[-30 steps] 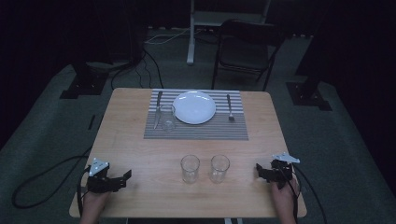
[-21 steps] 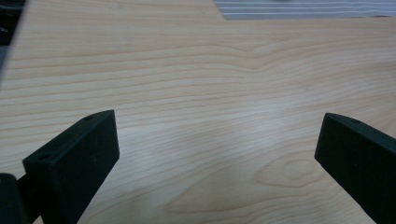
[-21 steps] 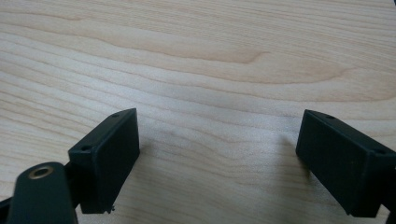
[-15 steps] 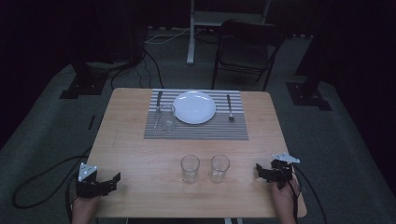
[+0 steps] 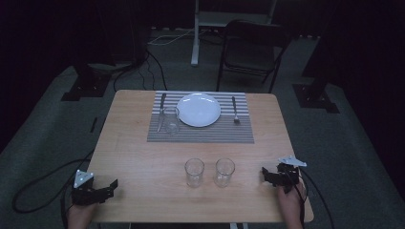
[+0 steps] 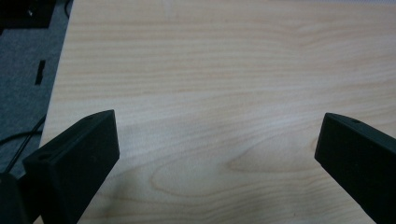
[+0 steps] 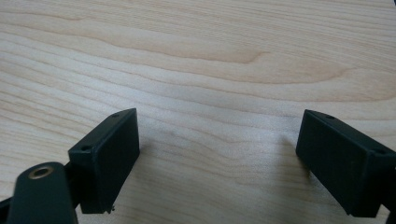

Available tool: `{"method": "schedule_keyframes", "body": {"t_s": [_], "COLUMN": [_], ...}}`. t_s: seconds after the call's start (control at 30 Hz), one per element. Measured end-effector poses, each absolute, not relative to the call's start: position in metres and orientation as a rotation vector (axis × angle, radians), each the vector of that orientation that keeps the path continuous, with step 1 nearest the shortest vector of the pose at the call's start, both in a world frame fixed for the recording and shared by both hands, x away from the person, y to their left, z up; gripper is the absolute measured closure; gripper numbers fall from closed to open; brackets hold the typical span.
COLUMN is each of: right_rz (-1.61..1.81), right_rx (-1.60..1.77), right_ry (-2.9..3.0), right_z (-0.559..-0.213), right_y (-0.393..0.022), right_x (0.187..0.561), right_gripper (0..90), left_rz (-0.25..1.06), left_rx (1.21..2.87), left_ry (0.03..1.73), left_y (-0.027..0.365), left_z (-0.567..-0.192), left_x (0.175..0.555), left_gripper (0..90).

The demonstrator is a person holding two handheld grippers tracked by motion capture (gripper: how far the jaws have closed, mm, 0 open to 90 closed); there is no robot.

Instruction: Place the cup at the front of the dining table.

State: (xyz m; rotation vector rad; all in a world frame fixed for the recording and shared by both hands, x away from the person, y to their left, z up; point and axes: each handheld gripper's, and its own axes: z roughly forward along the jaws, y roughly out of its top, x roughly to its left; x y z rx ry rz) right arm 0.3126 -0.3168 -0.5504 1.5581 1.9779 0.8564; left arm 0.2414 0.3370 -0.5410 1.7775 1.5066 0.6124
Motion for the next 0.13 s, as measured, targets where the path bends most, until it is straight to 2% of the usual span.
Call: {"method": "schedule_keyframes", "body": {"t_s": [0.13], "right_rz": [0.857], "right_rx": [1.558], "right_ry": [1.978], "right_z": [-0.5504], "right_y": [-0.3168], "right_x": [0.3126], "right_gripper": [13.2], "left_rz": [0.629], "left_rx": [1.780], "left_ry": [1.515], "left_y": [0.3347], "left_z": [-0.5412], "left_x": [0.2404], "left_gripper": [0.3]}}
